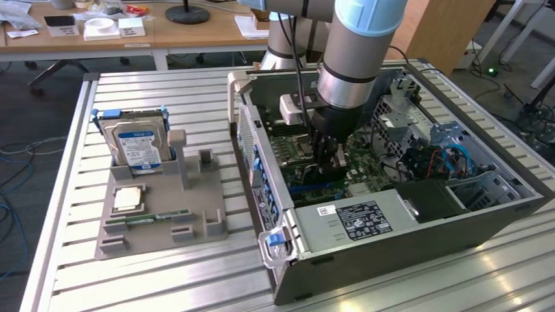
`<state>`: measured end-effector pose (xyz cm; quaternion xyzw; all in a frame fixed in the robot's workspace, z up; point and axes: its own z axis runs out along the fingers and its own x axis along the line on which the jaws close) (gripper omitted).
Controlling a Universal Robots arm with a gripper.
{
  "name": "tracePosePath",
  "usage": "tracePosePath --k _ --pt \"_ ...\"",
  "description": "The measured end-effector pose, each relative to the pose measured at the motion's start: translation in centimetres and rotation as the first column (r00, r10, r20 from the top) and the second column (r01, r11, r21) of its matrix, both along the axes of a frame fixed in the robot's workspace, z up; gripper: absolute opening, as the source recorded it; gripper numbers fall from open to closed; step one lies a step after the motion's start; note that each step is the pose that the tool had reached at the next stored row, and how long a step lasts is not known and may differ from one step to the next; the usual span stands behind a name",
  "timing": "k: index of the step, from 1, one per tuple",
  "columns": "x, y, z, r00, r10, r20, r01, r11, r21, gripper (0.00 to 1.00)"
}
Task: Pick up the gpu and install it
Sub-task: 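Insert the gpu into the slot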
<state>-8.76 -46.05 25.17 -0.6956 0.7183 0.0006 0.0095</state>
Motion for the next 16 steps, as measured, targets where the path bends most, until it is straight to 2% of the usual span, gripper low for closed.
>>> tracePosePath --k 5,16 --pt "0.00 0.01 -0.01 1.0000 0.001 0.0001 -0.001 1.0000 0.0038 0.26" --pt "0.00 0.00 -0.13 1.0000 0.003 0.0000 -0.003 1.0000 0.0037 0.26"
